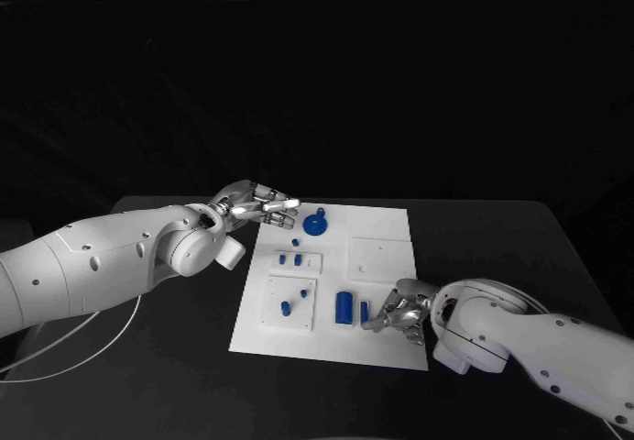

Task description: Assemble the parts on the task board

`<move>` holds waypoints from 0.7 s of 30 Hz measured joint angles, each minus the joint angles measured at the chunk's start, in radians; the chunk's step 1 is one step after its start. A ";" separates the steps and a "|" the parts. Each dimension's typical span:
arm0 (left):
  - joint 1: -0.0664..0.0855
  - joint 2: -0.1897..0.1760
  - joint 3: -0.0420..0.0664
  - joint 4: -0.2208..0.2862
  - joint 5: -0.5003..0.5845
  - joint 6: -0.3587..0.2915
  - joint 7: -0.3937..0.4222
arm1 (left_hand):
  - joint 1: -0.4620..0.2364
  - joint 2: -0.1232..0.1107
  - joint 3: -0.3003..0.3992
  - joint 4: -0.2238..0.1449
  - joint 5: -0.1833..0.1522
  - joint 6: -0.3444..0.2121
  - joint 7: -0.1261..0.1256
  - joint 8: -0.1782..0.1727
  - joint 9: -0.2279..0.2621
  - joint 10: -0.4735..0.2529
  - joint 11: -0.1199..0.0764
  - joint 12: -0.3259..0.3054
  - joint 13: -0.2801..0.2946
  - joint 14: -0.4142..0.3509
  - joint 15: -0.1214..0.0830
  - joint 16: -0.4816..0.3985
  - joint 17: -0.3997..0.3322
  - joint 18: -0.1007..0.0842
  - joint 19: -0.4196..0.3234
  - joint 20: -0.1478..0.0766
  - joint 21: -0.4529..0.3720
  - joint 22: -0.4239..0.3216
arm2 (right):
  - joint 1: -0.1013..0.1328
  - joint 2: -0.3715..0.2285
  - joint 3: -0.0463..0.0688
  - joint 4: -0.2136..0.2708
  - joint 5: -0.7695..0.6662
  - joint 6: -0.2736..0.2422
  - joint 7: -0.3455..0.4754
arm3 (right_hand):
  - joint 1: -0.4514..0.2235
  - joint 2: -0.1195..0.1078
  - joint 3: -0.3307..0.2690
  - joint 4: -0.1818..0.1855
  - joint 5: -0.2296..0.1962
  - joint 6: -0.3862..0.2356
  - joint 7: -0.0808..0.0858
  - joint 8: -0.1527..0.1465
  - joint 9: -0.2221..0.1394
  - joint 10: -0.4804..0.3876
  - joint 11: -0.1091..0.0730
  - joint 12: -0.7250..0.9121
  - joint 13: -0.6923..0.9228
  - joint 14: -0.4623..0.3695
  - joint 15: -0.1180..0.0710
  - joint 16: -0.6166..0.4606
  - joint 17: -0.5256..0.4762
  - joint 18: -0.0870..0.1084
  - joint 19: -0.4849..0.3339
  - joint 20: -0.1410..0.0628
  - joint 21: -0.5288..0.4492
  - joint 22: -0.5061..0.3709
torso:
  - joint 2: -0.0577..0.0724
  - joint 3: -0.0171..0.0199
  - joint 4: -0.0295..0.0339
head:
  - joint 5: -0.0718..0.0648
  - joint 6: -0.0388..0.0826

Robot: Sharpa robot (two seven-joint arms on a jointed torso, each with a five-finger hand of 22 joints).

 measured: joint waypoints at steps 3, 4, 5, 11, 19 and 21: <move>0.000 0.000 0.000 0.000 0.000 0.000 0.000 | 0.000 0.000 0.000 0.000 0.000 0.000 0.000 0.000 0.000 0.000 0.000 0.000 0.000 0.000 0.000 0.000 0.000 0.000 0.000 0.000 0.000 0.000 | 0.000 0.005 0.000 -0.005 -0.002 -0.007 -0.002 | -0.017 0.002 0.016 -0.004 -0.008 0.000 0.000 0.000 0.001 0.000 0.000 0.004 0.002 0.002 -0.002 0.000 0.000 0.000 0.000 0.000 0.000 0.000 | 0.000 0.0000 -0.0002 | 0.001 -0.001; 0.000 0.000 -0.001 0.000 0.000 0.000 0.000 | 0.000 0.000 0.000 0.000 0.000 0.000 0.000 0.000 0.000 0.000 0.000 0.000 0.000 0.000 0.000 0.000 0.000 0.000 0.000 0.000 0.000 0.000 | 0.000 0.007 0.000 -0.007 -0.003 -0.009 -0.003 | -0.020 0.004 0.022 -0.006 -0.008 0.000 0.000 0.001 0.002 0.000 0.000 0.004 0.002 0.003 -0.003 0.000 0.000 0.000 0.000 0.000 0.000 0.000 | 0.000 0.0000 -0.0003 | 0.001 -0.001; 0.000 0.000 -0.001 0.000 0.000 0.000 0.000 | 0.000 0.000 0.000 0.000 0.000 0.000 0.000 0.000 0.000 0.000 0.000 0.000 0.000 0.000 0.000 0.000 0.000 0.000 0.000 0.000 0.000 0.000 | 0.000 0.008 0.000 -0.009 -0.003 -0.010 -0.004 | -0.020 0.004 0.025 -0.009 -0.008 0.000 0.000 0.001 0.002 0.000 0.000 0.004 0.002 0.003 -0.003 0.000 0.000 0.000 0.000 0.000 0.000 0.000 | 0.000 0.0000 -0.0003 | 0.001 -0.001; 0.000 0.000 -0.002 0.000 0.000 0.001 -0.001 | 0.003 0.003 0.000 0.000 0.000 0.000 0.000 0.000 0.000 0.000 0.000 0.000 0.000 0.000 0.000 0.000 0.000 0.000 0.000 0.000 0.000 0.000 | 0.000 0.016 0.000 -0.017 -0.012 -0.017 -0.006 | -0.019 0.004 0.067 -0.034 -0.016 0.002 -0.002 0.004 0.005 0.004 -0.004 0.004 0.003 0.003 -0.003 0.000 0.000 0.000 0.000 0.000 0.004 0.000 | 0.000 0.0001 -0.0005 | 0.001 -0.002; 0.000 0.000 -0.002 0.000 0.000 0.002 -0.001 | 0.004 0.004 -0.004 -0.004 0.000 0.000 0.000 0.000 0.000 0.000 0.000 0.000 0.000 0.000 0.000 0.000 0.000 0.000 0.000 0.000 0.000 0.000 | 0.001 0.022 0.000 -0.024 -0.021 -0.016 -0.006 | -0.027 -0.004 0.086 -0.045 0.000 0.003 -0.002 0.006 0.005 0.004 -0.004 0.004 0.005 0.003 -0.003 0.000 0.000 0.000 0.000 0.000 0.004 0.000 | 0.000 0.0001 -0.0004 | 0.002 -0.003; 0.000 0.000 -0.003 0.000 0.000 0.002 -0.002 | 0.004 0.004 -0.004 -0.004 0.000 0.000 0.000 0.000 0.000 0.000 0.000 0.000 0.000 0.000 0.000 0.000 0.000 0.000 0.000 0.000 0.000 0.000 | 0.001 0.024 0.000 -0.027 -0.021 -0.016 -0.006 | -0.028 -0.005 0.095 -0.053 0.005 0.004 -0.003 0.004 0.005 0.004 -0.004 0.004 0.005 0.003 -0.003 0.000 0.000 0.000 0.000 0.000 0.004 0.000 | 0.000 0.0001 -0.0004 | 0.002 -0.003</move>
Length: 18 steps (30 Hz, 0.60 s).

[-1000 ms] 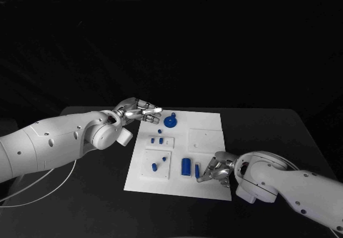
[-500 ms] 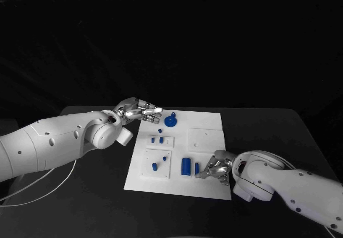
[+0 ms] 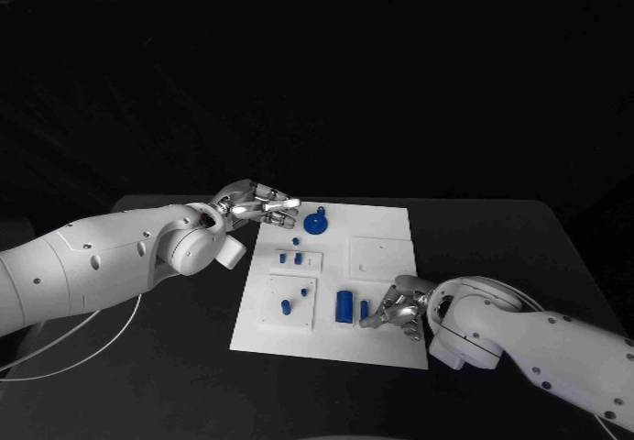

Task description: Assemble the parts on the task board

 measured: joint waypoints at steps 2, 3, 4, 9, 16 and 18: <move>0.000 0.000 0.000 0.000 0.000 0.000 0.000 | 0.000 0.000 0.000 0.000 0.000 0.000 0.000 0.000 0.000 0.000 0.000 0.000 0.000 0.000 0.000 0.000 0.000 0.000 0.000 0.000 0.000 0.000 | 0.000 0.002 0.000 -0.002 0.000 0.000 0.000 | 0.001 0.001 0.012 -0.012 0.003 0.000 0.000 -0.003 0.000 0.000 0.000 0.000 0.001 0.000 0.000 0.000 0.000 0.000 0.000 0.000 0.000 0.000 | 0.000 0.0000 0.0000 | 0.000 0.000; 0.000 0.000 0.000 0.000 0.000 0.001 -0.001 | 0.004 0.008 -0.004 -0.004 0.000 0.000 0.000 0.000 0.000 0.000 0.000 0.000 0.000 0.000 0.000 0.000 0.000 0.000 0.000 0.000 0.000 0.000 | 0.001 0.004 0.000 -0.004 0.000 0.001 0.000 | 0.014 0.014 0.023 -0.024 0.008 0.002 0.000 -0.004 0.000 0.000 0.000 0.000 0.001 0.000 0.000 0.000 0.000 0.000 0.000 0.000 0.000 0.000 | 0.000 0.0000 0.0000 | 0.000 0.000; 0.000 0.000 0.000 0.000 0.000 0.001 -0.001 | 0.002 0.011 -0.005 -0.005 0.000 0.000 0.000 0.000 0.000 0.000 0.000 0.000 0.000 0.000 0.000 0.000 0.000 0.000 0.000 0.000 0.000 0.000 | 0.001 0.006 0.000 -0.008 -0.001 0.001 0.000 | 0.026 0.026 0.025 -0.032 0.011 0.005 -0.002 -0.004 0.000 0.000 0.000 0.000 0.001 0.000 0.000 0.000 0.000 0.000 0.000 0.000 0.001 0.000 | 0.000 0.0000 0.0000 | 0.000 0.000; 0.000 0.000 -0.001 0.000 0.000 0.002 -0.002 | 0.002 0.011 -0.006 -0.006 0.000 0.000 0.000 0.000 0.000 0.000 0.000 0.000 0.000 0.000 0.000 0.000 0.000 0.000 0.000 0.000 0.000 0.000 | 0.003 0.011 -0.003 -0.019 -0.002 0.000 -0.001 | 0.014 0.044 0.040 -0.080 0.033 0.011 -0.005 0.000 0.000 0.000 0.000 0.000 0.002 0.000 0.000 0.000 0.000 0.000 0.000 0.000 0.003 0.000 | 0.000 0.0000 -0.0001 | 0.000 -0.001; 0.000 -0.001 -0.002 0.000 0.000 0.002 -0.003 | 0.002 0.011 -0.008 -0.008 0.000 0.000 0.000 0.000 0.000 0.000 0.000 0.000 0.000 0.000 0.000 0.000 0.000 0.000 0.000 0.000 0.000 0.000 | 0.004 0.014 -0.005 -0.025 0.000 -0.001 0.001 | -0.015 0.044 0.059 -0.115 0.047 0.012 -0.004 0.002 0.003 0.004 -0.004 0.000 0.003 0.000 0.000 0.000 -0.002 0.000 0.000 0.000 0.002 0.000 | 0.000 0.0004 -0.0001 | 0.001 -0.002; 0.000 -0.001 -0.002 0.000 0.000 0.003 -0.003 | 0.002 0.011 -0.011 -0.011 0.000 0.000 0.000 0.000 0.000 0.000 0.000 0.000 0.000 0.000 0.000 0.000 0.000 0.000 0.000 0.000 0.000 0.000 | 0.004 0.014 -0.005 -0.026 0.000 -0.001 0.003 | -0.021 0.038 0.047 -0.108 0.050 0.012 -0.003 0.002 0.003 0.004 -0.004 0.000 0.003 0.000 0.000 0.000 -0.002 0.000 0.000 0.000 0.002 0.000 | 0.000 0.0006 -0.0002 | 0.001 -0.001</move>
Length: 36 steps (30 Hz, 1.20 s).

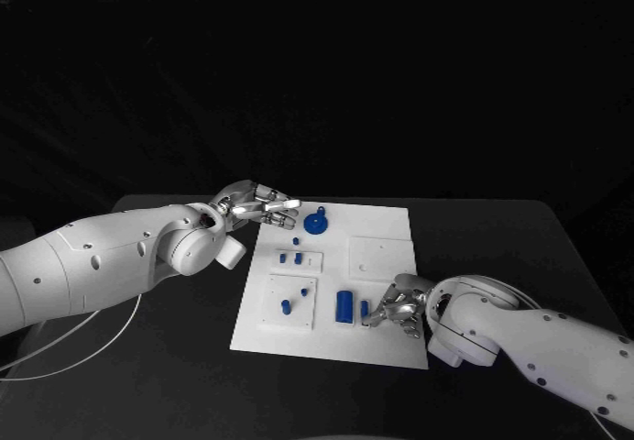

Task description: Assemble the parts on the task board

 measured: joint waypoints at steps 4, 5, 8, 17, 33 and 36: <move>0.000 0.000 0.000 0.000 0.000 0.000 -0.001 | 0.000 0.000 0.000 0.000 0.000 0.000 0.000 0.000 0.000 0.000 0.000 0.000 0.000 0.000 0.000 0.000 0.000 0.000 0.000 0.000 0.000 0.000 | -0.001 -0.004 -0.001 0.000 0.002 -0.001 0.004 | -0.026 -0.026 -0.060 0.033 0.046 -0.002 -0.002 0.000 0.000 0.000 0.000 0.000 0.000 0.000 0.000 0.000 -0.003 0.000 0.000 0.000 0.000 0.000 | 0.000 0.0002 -0.0007 | 0.000 0.001; 0.000 0.000 0.000 0.000 0.000 0.000 -0.001 | 0.000 0.000 0.000 0.000 0.000 0.000 0.000 0.000 0.000 0.000 0.000 0.000 0.000 0.000 0.000 0.000 0.000 0.000 0.000 0.000 0.000 0.000 | -0.002 -0.006 -0.001 0.001 0.003 -0.002 0.006 | -0.028 -0.035 -0.085 0.047 0.050 -0.002 -0.002 0.000 0.000 0.000 0.000 0.000 0.000 0.000 0.000 0.000 -0.003 0.000 0.000 0.000 0.000 0.000 | 0.000 0.0005 -0.0007 | 0.000 0.001; 0.000 0.000 0.000 0.000 0.000 0.000 -0.001 | 0.000 0.000 0.000 0.000 0.000 0.000 0.000 0.000 0.000 0.000 0.000 0.000 0.000 0.000 0.000 0.000 0.000 0.000 0.000 0.000 0.000 0.000 | -0.003 -0.015 -0.002 0.006 0.012 -0.004 0.015 | -0.019 -0.062 -0.155 0.096 0.064 -0.007 -0.007 -0.001 0.000 -0.003 0.003 -0.008 -0.005 0.000 0.000 -0.005 -0.009 0.000 0.000 0.000 -0.007 0.000 | 0.000 0.0005 -0.0011 | -0.001 0.003; 0.000 0.000 0.000 -0.005 0.009 -0.006 0.002 | -0.004 0.004 0.000 0.000 0.000 0.000 0.000 0.000 0.000 0.000 0.000 0.000 0.000 0.000 0.000 0.000 0.000 0.000 0.000 0.000 0.000 0.000 | -0.007 -0.059 0.021 -0.015 0.102 -0.013 0.105 | 0.043 -0.073 -0.363 0.222 0.084 -0.103 0.009 -0.014 -0.021 -0.051 0.030 -0.048 -0.049 -0.010 0.009 -0.041 -0.023 0.000 0.000 0.000 -0.085 -0.005 | -0.001 0.0013 -0.0036 | -0.011 0.028; 0.002 0.053 0.002 -0.123 0.119 -0.087 0.054 | 0.013 0.048 -0.017 -0.052 0.000 0.014 -0.007 0.000 0.000 0.003 -0.003 0.000 0.000 -0.003 0.002 0.000 0.000 0.000 -0.004 0.004 0.000 0.000 | 0.073 -0.007 0.103 -0.379 0.366 -0.092 0.518 | 0.090 0.075 -0.477 0.057 0.127 -0.159 0.059 -0.011 -0.030 -0.179 0.050 -0.337 -0.377 -0.129 0.040 -0.305 -0.264 0.017 -0.044 0.039 -0.528 -0.252 | -0.028 -0.0044 -0.0142 | -0.042 0.130; 0.005 0.075 0.003 -0.159 0.146 -0.105 0.066 | 0.015 0.049 -0.013 -0.056 0.000 0.014 -0.007 0.000 0.000 -0.018 0.002 0.000 0.000 -0.026 0.003 0.000 0.000 0.000 -0.007 0.007 0.000 0.000 | 0.094 0.021 0.111 -0.470 0.434 -0.115 0.601 | 0.103 0.103 -0.474 0.017 0.131 -0.178 0.078 -0.007 -0.049 -0.142 0.078 -0.584 -0.689 -0.165 0.076 -0.510 -0.437 0.017 -0.156 0.083 -0.564 -0.484 | -0.035 -0.0060 -0.0165 | -0.046 0.151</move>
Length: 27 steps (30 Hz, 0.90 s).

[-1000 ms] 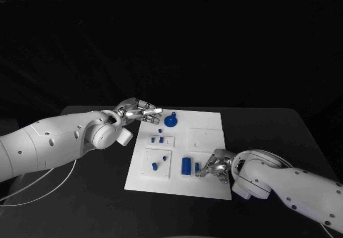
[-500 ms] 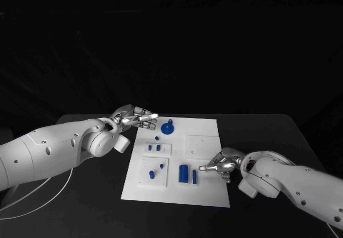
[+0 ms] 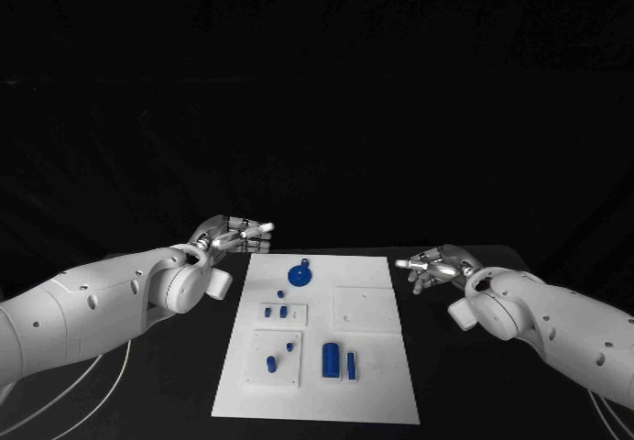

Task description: Assemble the parts on the task board

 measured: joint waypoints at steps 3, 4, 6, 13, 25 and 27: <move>0.003 0.029 0.001 -0.040 0.025 -0.015 0.011 | 0.002 0.002 -0.003 -0.003 0.000 -0.004 -0.004 0.000 0.000 -0.048 0.002 0.000 0.000 -0.028 0.000 0.000 0.000 0.000 -0.004 0.004 0.000 0.000 | 0.010 0.034 0.015 -0.082 0.070 -0.012 0.073 | 0.023 0.028 0.019 -0.022 0.008 -0.066 0.015 0.000 -0.009 -0.098 0.056 -0.227 -0.230 -0.133 0.074 -0.217 -0.159 -0.017 -0.210 0.068 -0.031 -0.198 | -0.007 0.0003 -0.0012 | 0.000 0.019; 0.004 0.037 0.002 -0.050 0.033 -0.019 0.014 | 0.002 0.002 -0.003 -0.003 0.000 -0.020 -0.010 0.000 0.000 -0.076 0.004 0.000 0.000 -0.045 0.002 0.000 -0.002 0.000 -0.008 0.008 0.000 0.000 | 0.012 0.044 0.018 -0.102 0.091 -0.014 0.092 | 0.023 0.028 0.023 -0.032 0.008 -0.103 0.015 0.000 -0.011 -0.106 0.072 -0.306 -0.336 -0.160 0.097 -0.318 -0.249 -0.017 -0.287 0.106 -0.024 -0.304 | -0.010 0.0008 -0.0017 | 0.000 0.027; 0.006 0.053 0.003 -0.070 0.051 -0.027 0.020 | 0.002 0.002 -0.003 -0.003 0.000 -0.128 -0.017 -0.008 -0.006 -0.153 0.006 0.000 -0.002 -0.073 0.005 -0.002 -0.003 0.000 -0.017 0.017 0.000 0.000 | 0.016 0.065 0.026 -0.138 0.138 -0.015 0.136 | 0.030 0.037 0.035 -0.044 0.008 -0.170 -0.002 0.000 -0.013 -0.139 0.077 -0.352 -0.433 -0.183 0.113 -0.416 -0.375 0.007 -0.336 0.155 -0.025 -0.437 | -0.015 0.0023 -0.0023 | 0.003 0.039; 0.007 0.087 0.004 -0.110 0.099 -0.048 0.031 | -0.003 -0.049 0.062 0.050 0.000 -0.338 -0.044 -0.017 -0.014 -0.383 -0.012 -0.001 -0.010 -0.261 0.014 -0.008 -0.010 0.048 -0.102 0.074 -0.013 -0.008 | 0.019 0.096 0.033 -0.170 0.233 -0.012 0.226 | 0.011 0.037 0.060 -0.057 0.006 -0.224 -0.012 -0.003 -0.016 -0.211 0.085 -0.372 -0.455 -0.228 0.128 -0.438 -0.555 0.171 -0.384 0.311 -0.017 -0.748 | -0.024 0.0085 -0.0045 | 0.011 0.077; -0.057 0.050 0.042 0.022 0.100 -0.104 0.038 | -0.809 -0.013 0.122 0.000 -0.043 -0.913 -0.126 -0.057 -0.055 -1.018 -0.111 -0.043 -0.052 -0.987 -0.107 -0.054 -0.057 -0.008 -0.867 -0.085 -0.070 -0.066 | 0.035 0.063 -0.051 -0.042 0.279 -0.071 0.241 | -0.809 -0.038 0.154 0.037 -0.226 -0.970 -0.087 -0.051 -0.065 -1.046 -0.009 -0.423 -0.504 -1.064 0.037 -0.489 -0.606 -0.033 -1.171 0.074 -0.079 -0.813 | -0.063 0.0068 0.0072 | 0.000 0.041; -0.076 0.040 0.053 0.061 0.101 -0.128 0.044 | -0.915 -0.012 0.124 -0.002 -0.045 -0.936 -0.130 -0.059 -0.057 -1.042 -0.115 -0.047 -0.054 -1.015 -0.112 -0.054 -0.059 -0.008 -0.897 -0.091 -0.070 -0.068 | 0.041 0.054 -0.075 -0.001 0.300 -0.095 0.252 | -0.904 -0.041 0.158 0.041 -0.236 -1.000 -0.090 -0.055 -0.067 -1.087 -0.012 -0.423 -0.507 -1.115 0.033 -0.494 -0.609 -0.049 -1.203 0.063 -0.081 -0.815 | -0.081 0.0060 0.0132 | -0.005 0.025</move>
